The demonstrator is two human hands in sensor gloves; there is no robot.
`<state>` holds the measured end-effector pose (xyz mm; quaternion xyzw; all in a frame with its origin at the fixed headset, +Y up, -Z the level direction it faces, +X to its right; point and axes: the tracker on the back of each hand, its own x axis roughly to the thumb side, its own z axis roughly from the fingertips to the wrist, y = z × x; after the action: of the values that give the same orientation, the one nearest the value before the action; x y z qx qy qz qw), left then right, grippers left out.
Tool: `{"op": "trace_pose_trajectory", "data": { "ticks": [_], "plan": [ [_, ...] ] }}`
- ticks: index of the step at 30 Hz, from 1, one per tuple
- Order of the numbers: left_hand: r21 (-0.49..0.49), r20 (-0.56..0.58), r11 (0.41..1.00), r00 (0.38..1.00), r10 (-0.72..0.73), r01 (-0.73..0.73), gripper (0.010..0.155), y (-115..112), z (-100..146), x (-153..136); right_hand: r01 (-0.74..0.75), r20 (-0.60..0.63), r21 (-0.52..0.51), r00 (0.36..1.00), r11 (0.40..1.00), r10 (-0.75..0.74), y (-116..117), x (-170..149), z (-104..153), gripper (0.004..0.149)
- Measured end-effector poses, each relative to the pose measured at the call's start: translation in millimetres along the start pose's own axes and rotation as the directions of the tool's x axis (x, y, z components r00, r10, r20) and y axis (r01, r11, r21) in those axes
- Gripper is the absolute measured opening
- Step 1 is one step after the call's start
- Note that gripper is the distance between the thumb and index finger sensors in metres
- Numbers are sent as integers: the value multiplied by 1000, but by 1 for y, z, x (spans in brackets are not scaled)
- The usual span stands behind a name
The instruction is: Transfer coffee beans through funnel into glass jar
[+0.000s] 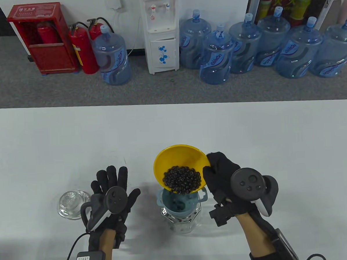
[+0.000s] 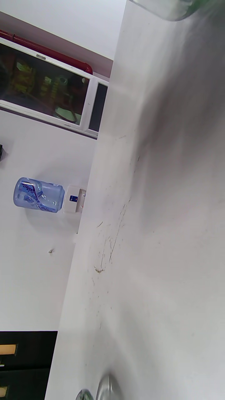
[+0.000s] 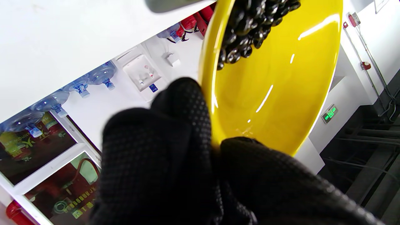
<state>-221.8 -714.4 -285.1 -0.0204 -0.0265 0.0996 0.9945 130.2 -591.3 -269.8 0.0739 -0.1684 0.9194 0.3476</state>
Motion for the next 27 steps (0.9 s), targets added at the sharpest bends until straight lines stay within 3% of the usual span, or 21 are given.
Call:
{"op": "trace_pose_trajectory", "data": {
  "ticks": [27],
  "plan": [
    [-21, -12, 1000, 1000, -4, 4, 79, -1, -1, -1, 13, 37, 11, 999, 1000, -14, 3, 2, 1, 44]
  ]
}}
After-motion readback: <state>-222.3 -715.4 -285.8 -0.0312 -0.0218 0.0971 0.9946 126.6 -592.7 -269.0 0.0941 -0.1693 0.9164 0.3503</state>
